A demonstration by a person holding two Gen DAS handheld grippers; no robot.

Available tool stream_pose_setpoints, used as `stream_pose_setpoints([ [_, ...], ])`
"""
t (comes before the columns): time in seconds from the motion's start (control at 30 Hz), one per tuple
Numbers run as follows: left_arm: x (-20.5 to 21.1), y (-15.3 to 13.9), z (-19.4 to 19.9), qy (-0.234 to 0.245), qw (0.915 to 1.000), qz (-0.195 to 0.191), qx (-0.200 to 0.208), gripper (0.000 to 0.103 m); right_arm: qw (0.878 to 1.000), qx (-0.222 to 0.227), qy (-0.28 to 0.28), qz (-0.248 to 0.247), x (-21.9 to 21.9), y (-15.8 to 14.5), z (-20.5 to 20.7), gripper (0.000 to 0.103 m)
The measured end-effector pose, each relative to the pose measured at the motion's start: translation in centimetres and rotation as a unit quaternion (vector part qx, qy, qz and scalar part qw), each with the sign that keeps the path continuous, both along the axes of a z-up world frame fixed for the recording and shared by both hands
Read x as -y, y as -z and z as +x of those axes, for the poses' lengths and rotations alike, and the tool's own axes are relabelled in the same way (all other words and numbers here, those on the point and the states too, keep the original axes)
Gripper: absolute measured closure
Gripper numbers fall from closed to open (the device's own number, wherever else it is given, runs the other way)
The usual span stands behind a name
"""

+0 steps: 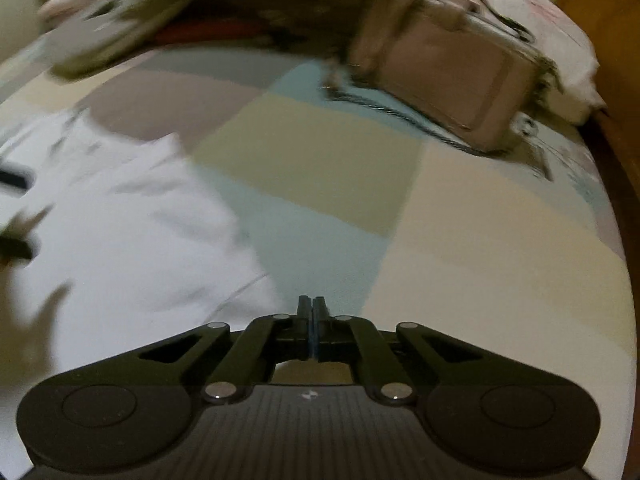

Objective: Fold clothes

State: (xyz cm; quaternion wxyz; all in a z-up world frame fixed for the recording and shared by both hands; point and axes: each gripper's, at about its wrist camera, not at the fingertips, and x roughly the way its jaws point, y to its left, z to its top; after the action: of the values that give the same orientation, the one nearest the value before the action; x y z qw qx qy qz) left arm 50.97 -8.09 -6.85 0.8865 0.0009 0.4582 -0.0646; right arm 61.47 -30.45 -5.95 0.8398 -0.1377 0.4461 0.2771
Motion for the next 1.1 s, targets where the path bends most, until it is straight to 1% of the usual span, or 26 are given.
stream_pose_setpoints([
  [0.1, -0.3, -0.4, 0.4, 0.01, 0.9999, 0.003, 0.012, 0.022, 0.999, 0.003, 0.031, 0.006, 0.2, -0.8, 1.0, 0.095],
  [0.17, -0.7, -0.4, 0.9, 0.012, 0.9998, 0.003, 0.015, 0.022, 0.998, -0.01, 0.036, 0.044, -0.2, -1.9, -0.4, 0.083],
  [0.23, -1.1, -0.2, 1.4, 0.01, 0.9998, 0.005, 0.016, 0.022, 0.997, -0.025, 0.033, 0.07, -1.4, -2.0, -1.8, 0.062],
  [0.27, -1.4, 0.0, 1.5, 0.008, 0.9998, 0.005, 0.016, 0.022, 0.997, -0.026, 0.033, 0.069, -2.1, -1.4, -1.9, 0.058],
  [0.37, -2.6, 1.0, 1.5, -0.005, 0.9997, 0.004, 0.025, 0.022, 0.997, -0.023, 0.034, 0.059, -4.5, 0.8, -2.0, 0.057],
  [0.4, -3.1, 1.6, 1.6, -0.01, 0.9996, 0.012, 0.024, 0.022, 0.998, -0.022, 0.034, 0.055, -5.3, 1.5, -2.0, 0.057],
  [0.5, -4.6, 3.2, 2.6, -0.028, 0.9987, 0.036, 0.021, 0.023, 0.997, 0.009, 0.052, 0.05, -5.9, 1.8, -0.4, 0.057],
  [0.53, -5.2, 3.5, 3.1, -0.035, 0.9983, 0.04, 0.022, 0.02, 0.997, 0.019, 0.058, 0.048, -6.1, 1.8, 0.1, 0.054],
  [0.63, -6.5, 3.1, 4.4, -0.051, 0.998, 0.026, 0.027, 0.023, 0.996, 0.013, 0.082, 0.038, -6.3, 1.1, 1.7, 0.053],
  [0.7, -7.1, 3.2, 3.6, -0.06, 0.9976, 0.027, 0.024, 0.023, 0.996, 0.023, 0.075, 0.047, -6.5, -0.3, 1.1, 0.052],
  [0.73, -7.5, 3.2, 3.2, -0.064, 0.9974, 0.027, 0.022, 0.022, 0.996, 0.022, 0.067, 0.059, -6.7, -1.0, 0.4, 0.05],
  [0.77, -7.8, 3.2, 2.8, -0.068, 0.9971, 0.027, 0.02, 0.022, 0.995, 0.019, 0.059, 0.073, -6.8, -1.7, -0.4, 0.049],
  [0.83, -8.4, 3.3, 2.1, -0.077, 0.9966, 0.027, 0.017, 0.022, 0.994, -0.001, 0.04, 0.099, -7.8, -1.9, -1.8, 0.045],
  [0.9, -9.0, 3.3, 1.3, -0.085, 0.9959, 0.027, 0.013, 0.022, 0.995, -0.018, 0.022, 0.092, -9.4, -0.8, -2.7, 0.045],
  [0.97, -9.6, 3.4, 0.5, -0.093, 0.9952, 0.027, 0.01, 0.022, 0.997, -0.015, 0.016, 0.07, -11.0, 0.7, -2.9, 0.045],
  [1.03, -10.2, 3.5, -0.2, -0.101, 0.9945, 0.026, 0.009, 0.021, 0.998, 0.015, 0.021, 0.06, -12.0, 1.7, -2.1, 0.04],
  [1.1, -10.5, 4.0, 0.1, -0.101, 0.9943, 0.025, 0.023, 0.015, 0.998, 0.032, 0.028, 0.053, -12.9, 1.7, -0.7, 0.035],
])
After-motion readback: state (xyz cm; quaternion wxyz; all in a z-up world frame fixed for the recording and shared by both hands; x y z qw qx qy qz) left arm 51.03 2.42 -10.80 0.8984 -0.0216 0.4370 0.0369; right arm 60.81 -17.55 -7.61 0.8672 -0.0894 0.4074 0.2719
